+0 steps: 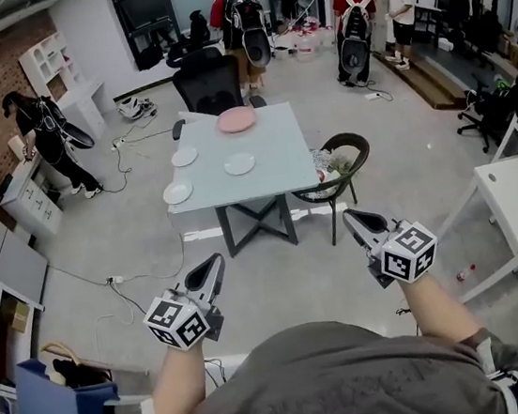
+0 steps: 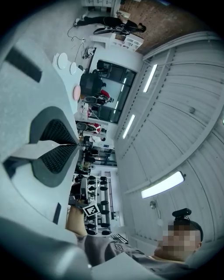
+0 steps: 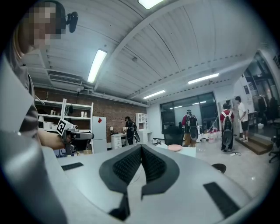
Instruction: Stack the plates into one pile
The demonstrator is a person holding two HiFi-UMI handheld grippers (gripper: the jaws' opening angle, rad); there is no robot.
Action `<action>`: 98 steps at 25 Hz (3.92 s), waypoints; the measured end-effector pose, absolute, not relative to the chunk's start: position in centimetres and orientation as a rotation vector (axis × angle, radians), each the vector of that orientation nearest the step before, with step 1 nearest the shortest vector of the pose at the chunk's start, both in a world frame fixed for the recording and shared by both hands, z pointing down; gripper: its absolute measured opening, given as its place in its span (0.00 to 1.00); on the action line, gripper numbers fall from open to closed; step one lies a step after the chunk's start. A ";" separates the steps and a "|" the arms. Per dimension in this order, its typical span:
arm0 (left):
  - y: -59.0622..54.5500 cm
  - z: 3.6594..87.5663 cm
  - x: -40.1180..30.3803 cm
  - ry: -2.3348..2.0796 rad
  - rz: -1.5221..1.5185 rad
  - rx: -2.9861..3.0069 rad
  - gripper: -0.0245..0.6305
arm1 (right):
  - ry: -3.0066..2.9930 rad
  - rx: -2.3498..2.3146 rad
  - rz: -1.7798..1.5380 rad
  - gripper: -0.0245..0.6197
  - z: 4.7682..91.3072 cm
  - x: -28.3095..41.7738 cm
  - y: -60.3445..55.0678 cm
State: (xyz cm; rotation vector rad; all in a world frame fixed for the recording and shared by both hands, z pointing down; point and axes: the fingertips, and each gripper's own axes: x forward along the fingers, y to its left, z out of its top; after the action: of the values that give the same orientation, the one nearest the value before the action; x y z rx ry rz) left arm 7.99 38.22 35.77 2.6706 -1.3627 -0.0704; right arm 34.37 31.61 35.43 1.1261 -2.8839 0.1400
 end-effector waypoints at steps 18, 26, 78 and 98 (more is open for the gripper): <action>36.7 36.0 9.1 -1.433 0.001 2.641 0.33 | -2.926 1.077 0.167 0.03 36.0 35.7 29.8; 33.6 36.9 6.5 -1.425 0.029 2.635 0.33 | -2.928 1.079 0.194 0.03 36.8 33.2 26.5; -22.0 39.6 -7.0 -1.414 -0.003 2.584 0.33 | -2.906 0.877 0.180 0.03 39.4 15.5 -30.7; -30.3 46.9 -25.8 -1.368 0.082 2.414 0.33 | -2.807 1.083 0.163 0.03 39.8 5.6 -34.9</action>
State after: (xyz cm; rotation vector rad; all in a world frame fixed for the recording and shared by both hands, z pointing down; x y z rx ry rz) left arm -25.83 -30.32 46.86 2.4144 -1.3680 0.0817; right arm 5.59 -34.88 39.83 1.0826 -2.8068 0.1635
